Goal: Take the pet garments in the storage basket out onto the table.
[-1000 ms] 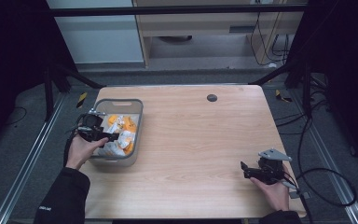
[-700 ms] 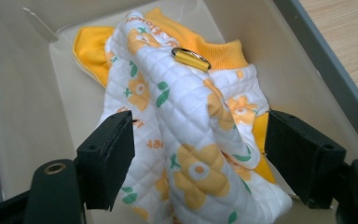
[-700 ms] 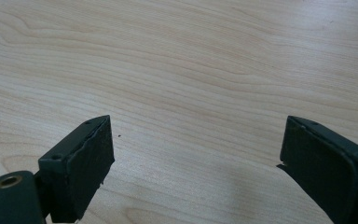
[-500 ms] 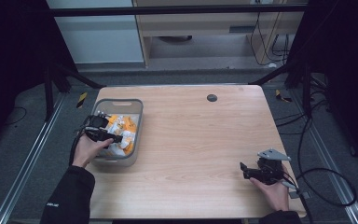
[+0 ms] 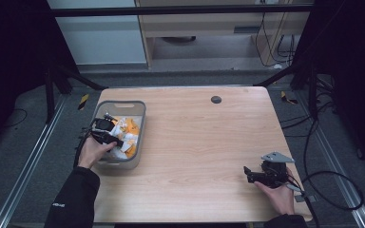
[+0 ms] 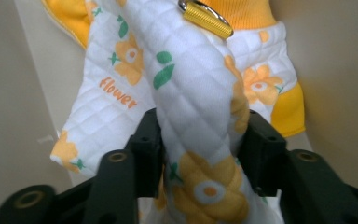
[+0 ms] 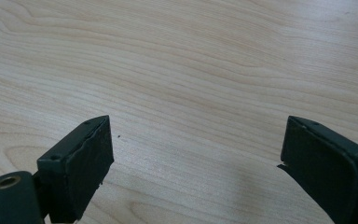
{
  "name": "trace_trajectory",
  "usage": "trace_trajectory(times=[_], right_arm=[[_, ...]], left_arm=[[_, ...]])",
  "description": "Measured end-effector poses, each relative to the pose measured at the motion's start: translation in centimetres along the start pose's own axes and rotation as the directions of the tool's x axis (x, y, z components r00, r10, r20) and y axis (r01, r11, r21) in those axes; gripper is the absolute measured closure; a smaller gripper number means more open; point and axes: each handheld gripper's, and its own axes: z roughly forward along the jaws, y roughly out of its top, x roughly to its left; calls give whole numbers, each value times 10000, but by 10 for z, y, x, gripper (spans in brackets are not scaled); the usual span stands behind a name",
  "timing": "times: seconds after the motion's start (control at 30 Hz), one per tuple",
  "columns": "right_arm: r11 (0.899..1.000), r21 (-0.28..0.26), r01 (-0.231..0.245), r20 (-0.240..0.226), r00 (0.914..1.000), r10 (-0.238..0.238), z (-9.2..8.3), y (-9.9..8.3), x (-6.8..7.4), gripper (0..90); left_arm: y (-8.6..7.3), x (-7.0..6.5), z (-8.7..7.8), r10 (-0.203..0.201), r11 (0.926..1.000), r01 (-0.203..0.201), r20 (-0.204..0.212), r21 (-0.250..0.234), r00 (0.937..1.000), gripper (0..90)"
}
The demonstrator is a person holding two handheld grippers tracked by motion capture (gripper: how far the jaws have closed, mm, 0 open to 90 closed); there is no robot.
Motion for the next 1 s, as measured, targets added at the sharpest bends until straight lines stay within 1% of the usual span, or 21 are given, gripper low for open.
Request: trace_trajectory(times=[0.03,0.07,0.1,0.13,0.17,0.2,0.23,0.27,0.37,0.4,0.43,0.47,0.5,0.53,0.6,0.63,0.73,0.77,0.83,0.97,1.0], right_arm=[[10000,0,0,0,10000,0,0,0,0,92],[10000,13,-10,-5,10000,10,0,0,0,92],[10000,-24,50,17,10000,-50,0,0,0,92],[10000,-24,50,17,10000,-50,0,0,0,92],[10000,-29,50,15,10000,-50,0,0,0,92],[10000,-35,47,16,10000,-47,0,0,0,92],[10000,-39,37,4,10000,-37,0,0,0,92],[10000,-39,37,4,10000,-37,0,0,0,92],[10000,-45,64,-15,10000,-64,0,0,0,92],[10000,-51,59,-10,10000,-59,0,0,0,92],[10000,-64,38,-6,10000,-38,-1,0,0,92],[10000,-64,38,-6,10000,-38,-1,0,0,92],[10000,-89,39,2,10000,-39,-1,0,0,92],[10000,-89,39,2,10000,-39,-1,0,0,92],[10000,-84,10,-43,10000,-11,-1,0,0,92],[10000,-75,56,-9,10000,-56,-1,0,0,92],[9999,-97,33,-31,10000,-33,-1,0,0,92],[9999,-110,32,-50,10000,-33,-2,0,0,92],[9999,-128,60,-40,10000,-60,-2,0,0,92],[9999,-136,69,-59,10000,-70,-2,0,0,92],[9999,-131,80,-61,9999,-81,-2,0,0,92]], left_arm=[[0,0,0,0,10000,0,0,0,10000,602],[0,1,0,-34,10000,34,34,17,10000,602],[0,0,0,-35,10000,35,-5,33,10000,658],[1,0,-1,-12,10000,12,-15,29,10000,658],[1,0,-1,14,10000,-14,-35,9,10000,679],[1,0,-3,-87,9999,87,-66,-119,9999,712],[1,0,-4,-184,9996,182,-70,-202,9998,720],[1,0,-4,-184,9996,182,-70,-202,9998,727],[3,-2,-12,-25,9994,19,-174,-357,9998,734],[3,-2,-12,-25,9994,19,-174,-357,9998,736],[4,-2,-17,-14,9990,9,-118,-437,9999,737],[4,-2,-17,-14,9990,9,-118,-437,9999,738],[5,-2,-24,-14,9987,8,-106,-515,9999,739],[5,-2,-24,-14,9987,8,-106,-515,9999,740],[6,-2,-30,66,9985,-74,-138,-545,9999,740],[7,-2,-37,92,9978,-97,-86,-650,9999,741],[8,-2,-44,196,9973,-202,-95,-700,9998,741],[9,-3,-51,201,9962,-207,-80,-851,9998,741],[10,-2,-57,219,9952,-226,-90,-947,9997,741],[11,-2,-68,231,9933,-241,-101,-1131,9997,741],[11,-2,-68,231,9933,-241,-101,-1131,9997,741]])
